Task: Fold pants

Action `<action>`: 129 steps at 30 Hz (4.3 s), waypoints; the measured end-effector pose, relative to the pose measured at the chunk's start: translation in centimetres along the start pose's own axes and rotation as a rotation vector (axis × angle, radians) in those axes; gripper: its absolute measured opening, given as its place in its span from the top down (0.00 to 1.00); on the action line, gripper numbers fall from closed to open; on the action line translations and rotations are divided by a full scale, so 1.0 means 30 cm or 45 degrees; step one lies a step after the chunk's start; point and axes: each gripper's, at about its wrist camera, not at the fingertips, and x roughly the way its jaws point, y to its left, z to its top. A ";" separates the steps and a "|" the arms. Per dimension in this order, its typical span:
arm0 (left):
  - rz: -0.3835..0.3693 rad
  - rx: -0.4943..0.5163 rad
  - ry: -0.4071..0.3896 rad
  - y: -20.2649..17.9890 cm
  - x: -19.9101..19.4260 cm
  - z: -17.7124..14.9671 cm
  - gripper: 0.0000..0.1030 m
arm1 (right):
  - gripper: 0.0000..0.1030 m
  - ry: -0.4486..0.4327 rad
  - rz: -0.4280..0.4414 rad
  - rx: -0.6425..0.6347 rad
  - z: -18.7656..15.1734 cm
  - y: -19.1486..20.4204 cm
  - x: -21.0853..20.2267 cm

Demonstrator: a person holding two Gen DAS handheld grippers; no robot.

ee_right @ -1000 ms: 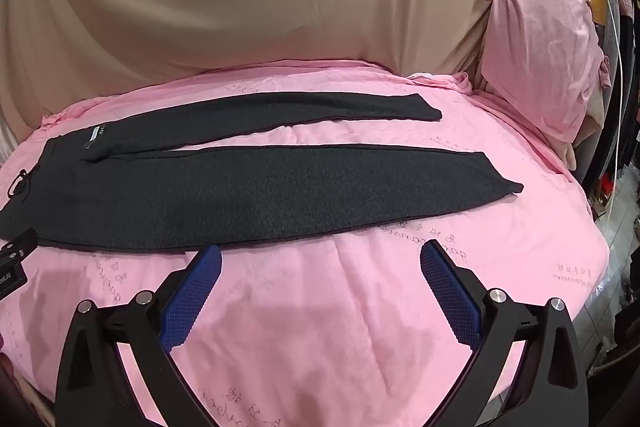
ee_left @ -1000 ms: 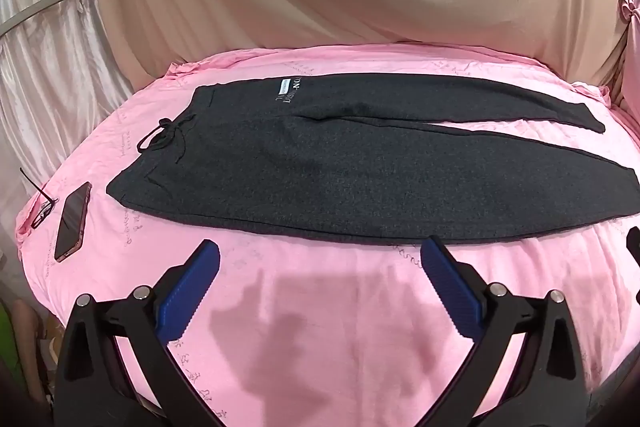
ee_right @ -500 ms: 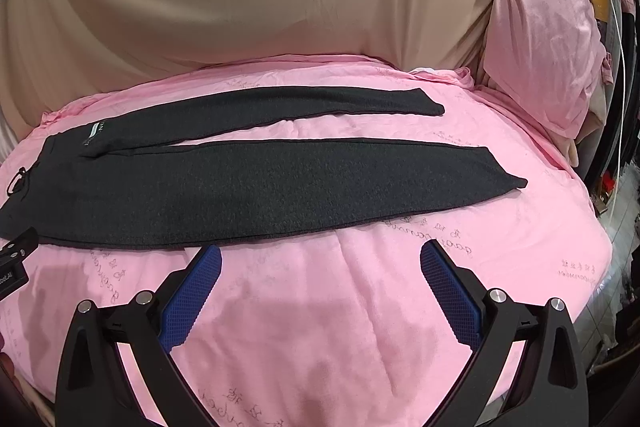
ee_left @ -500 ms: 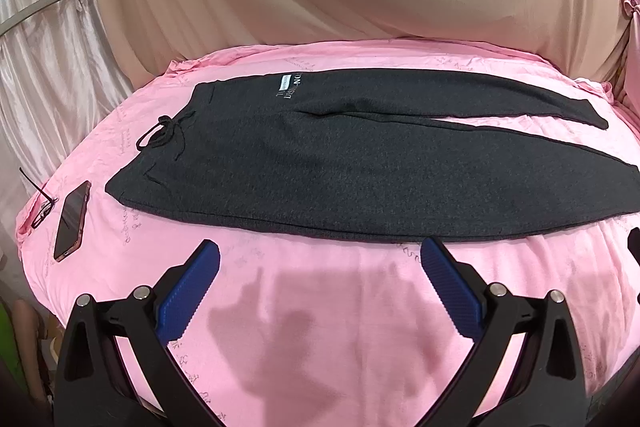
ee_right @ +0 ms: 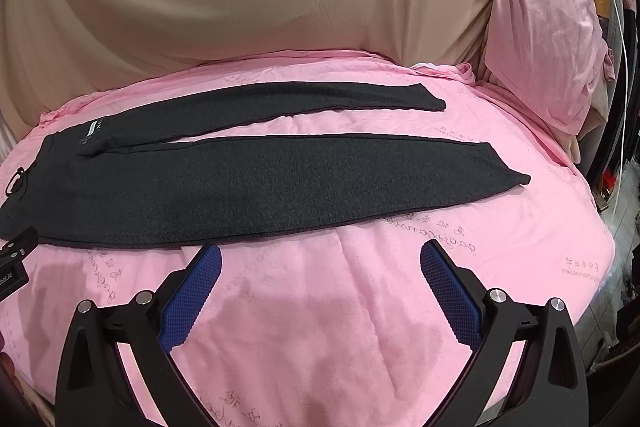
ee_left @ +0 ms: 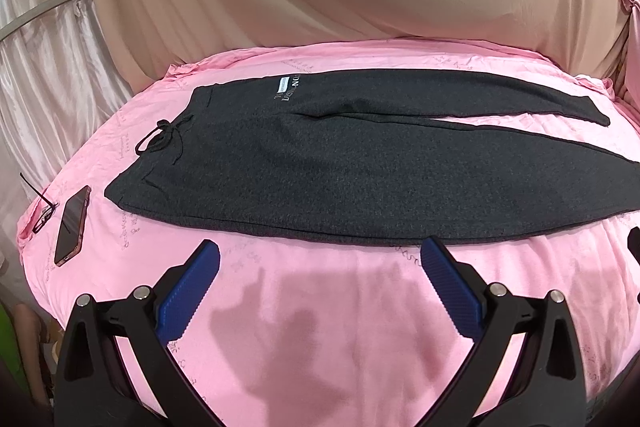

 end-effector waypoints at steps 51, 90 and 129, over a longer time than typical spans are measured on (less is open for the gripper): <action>0.031 0.009 0.015 -0.006 0.073 0.030 0.04 | 0.05 0.042 0.014 -0.032 0.028 0.056 0.100; -0.053 -0.414 0.298 0.902 1.025 0.793 0.05 | 0.05 0.161 -0.027 -0.012 0.320 -0.061 0.469; -0.170 -0.520 0.375 0.881 1.012 0.772 0.90 | 0.93 0.062 0.077 0.168 0.916 -0.669 0.976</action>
